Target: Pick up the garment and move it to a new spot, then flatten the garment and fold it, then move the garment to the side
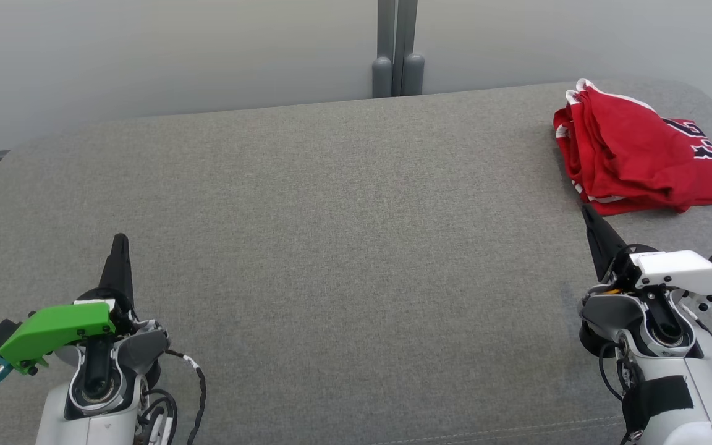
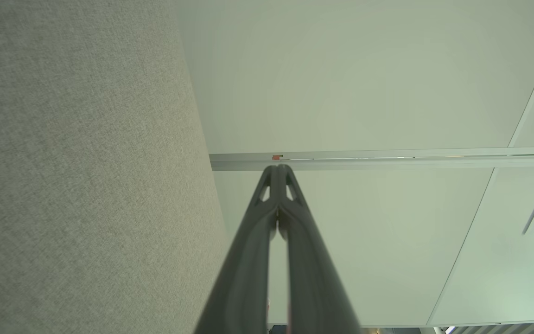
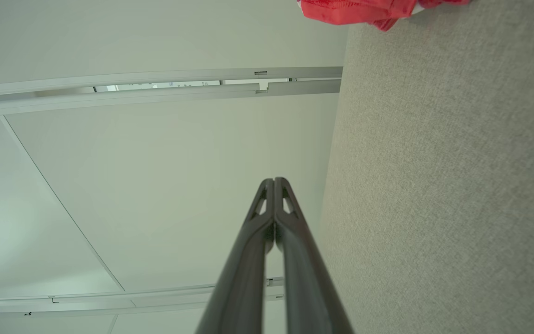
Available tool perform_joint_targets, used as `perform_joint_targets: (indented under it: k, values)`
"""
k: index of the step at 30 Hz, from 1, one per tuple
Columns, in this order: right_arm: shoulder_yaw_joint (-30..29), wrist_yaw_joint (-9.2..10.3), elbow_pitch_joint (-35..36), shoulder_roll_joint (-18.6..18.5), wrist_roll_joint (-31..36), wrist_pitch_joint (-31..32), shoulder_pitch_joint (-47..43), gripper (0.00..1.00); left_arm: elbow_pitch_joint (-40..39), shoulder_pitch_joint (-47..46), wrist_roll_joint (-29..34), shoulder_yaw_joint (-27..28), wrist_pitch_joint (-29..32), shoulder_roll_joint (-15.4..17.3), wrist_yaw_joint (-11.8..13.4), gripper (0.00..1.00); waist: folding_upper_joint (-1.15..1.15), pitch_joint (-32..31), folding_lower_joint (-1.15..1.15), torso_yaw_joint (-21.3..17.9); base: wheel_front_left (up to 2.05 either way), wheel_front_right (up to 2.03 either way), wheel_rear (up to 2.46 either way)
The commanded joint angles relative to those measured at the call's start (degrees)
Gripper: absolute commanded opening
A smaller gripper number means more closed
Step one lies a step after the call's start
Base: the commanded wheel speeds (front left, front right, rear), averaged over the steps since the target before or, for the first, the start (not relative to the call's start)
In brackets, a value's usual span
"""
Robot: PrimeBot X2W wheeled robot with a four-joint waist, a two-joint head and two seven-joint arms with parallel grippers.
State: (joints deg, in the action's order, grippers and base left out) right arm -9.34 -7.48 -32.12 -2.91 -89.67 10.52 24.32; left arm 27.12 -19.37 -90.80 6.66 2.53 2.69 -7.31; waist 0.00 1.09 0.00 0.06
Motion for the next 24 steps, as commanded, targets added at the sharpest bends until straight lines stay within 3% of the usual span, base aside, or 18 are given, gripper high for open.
perform_joint_targets:
  k: [1, 24]
  values:
    - [-0.06, -0.02, -0.11, -0.3, -0.24, 0.12, 0.45, 0.0, 0.0, -0.62, -0.59, 0.05, 0.2, 0.36, -0.36, 0.0, 0.0, 0.0, 0.0, 0.0, 0.0, 0.0, 0.0]
    - [-0.05, -0.03, -0.11, -0.3, -0.24, 0.12, 0.44, 0.0, -0.01, -0.62, -0.6, 0.04, 0.19, 0.36, -0.36, 0.0, 0.0, 0.0, 0.0, 0.0, 0.0, 0.0, 0.0]
